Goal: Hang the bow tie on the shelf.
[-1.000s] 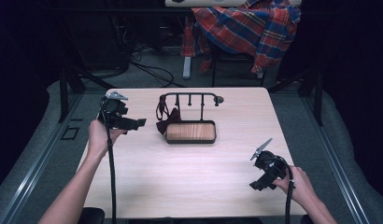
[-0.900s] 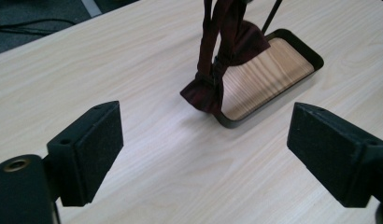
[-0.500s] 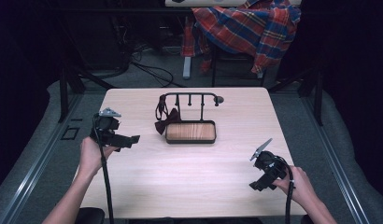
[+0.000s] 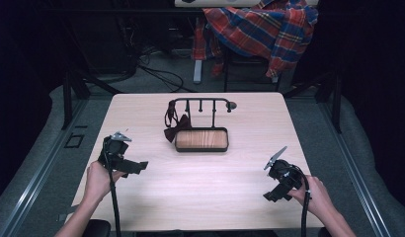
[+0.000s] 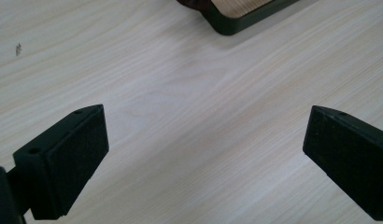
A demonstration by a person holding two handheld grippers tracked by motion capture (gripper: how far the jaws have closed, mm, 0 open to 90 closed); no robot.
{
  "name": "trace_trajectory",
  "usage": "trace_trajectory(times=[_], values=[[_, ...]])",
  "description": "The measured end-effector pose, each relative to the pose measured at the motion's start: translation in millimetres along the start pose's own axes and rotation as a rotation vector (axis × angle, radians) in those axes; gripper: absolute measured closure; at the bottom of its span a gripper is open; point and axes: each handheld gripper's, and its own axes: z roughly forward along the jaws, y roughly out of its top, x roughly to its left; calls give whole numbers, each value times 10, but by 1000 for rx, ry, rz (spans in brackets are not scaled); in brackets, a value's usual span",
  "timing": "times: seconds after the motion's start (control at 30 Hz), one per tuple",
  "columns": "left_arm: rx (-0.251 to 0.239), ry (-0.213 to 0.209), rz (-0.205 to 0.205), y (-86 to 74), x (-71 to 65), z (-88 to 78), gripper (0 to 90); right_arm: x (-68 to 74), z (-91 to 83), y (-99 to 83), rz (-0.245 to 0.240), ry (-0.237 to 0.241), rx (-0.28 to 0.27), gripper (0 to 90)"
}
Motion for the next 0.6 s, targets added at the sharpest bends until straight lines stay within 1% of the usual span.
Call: trace_trajectory(times=[0.03, 0.07, 0.1, 0.13, 0.2, 0.3, 0.33, 0.37, 0.4, 0.43, 0.5, 0.53, 0.57, 0.6], values=[[6, 2, 0, -20, -5, 15, 2, -2, 7, 3, -2, 10, 0, 148], [12, 6, 0, -41, -8, 32, 2, 8, 11, 3, 3, 1, -5, 148], [23, 6, 3, -61, -9, 47, 1, 2, -8, 15, -21, -13, 18, 149], [27, 8, 1, -81, -10, 65, 0, 13, 13, 11, -8, 7, -7, 149], [40, 7, -8, -119, -12, 100, 0, 25, 8, 22, -18, 2, -1, 150], [62, 6, -4, -162, -31, 155, 1, 41, 14, 29, -24, 2, -6, 152], [73, 6, 2, -168, -34, 167, 0, 43, 17, 33, -29, 0, 0, 152], [75, 10, 2, -177, -37, 179, 0, 49, 37, 30, -16, 11, -14, 153], [74, 14, 1, -186, -38, 185, 0, 42, 30, 41, -31, 2, 10, 152], [70, 14, -1, -194, -34, 190, 0, 41, 46, 38, -23, 9, 1, 152], [68, 5, -15, -226, -29, 209, 0, 35, 47, 40, -24, 2, 13, 152], [76, 5, -13, -242, -29, 222, 0, 30, 50, 37, -22, 0, 16, 151], [81, 9, -9, -252, -30, 227, 0, 30, 64, 30, -10, 8, 7, 152], [86, 11, -9, -264, -31, 229, 0, 21, 56, 34, -24, -5, 28, 152]])
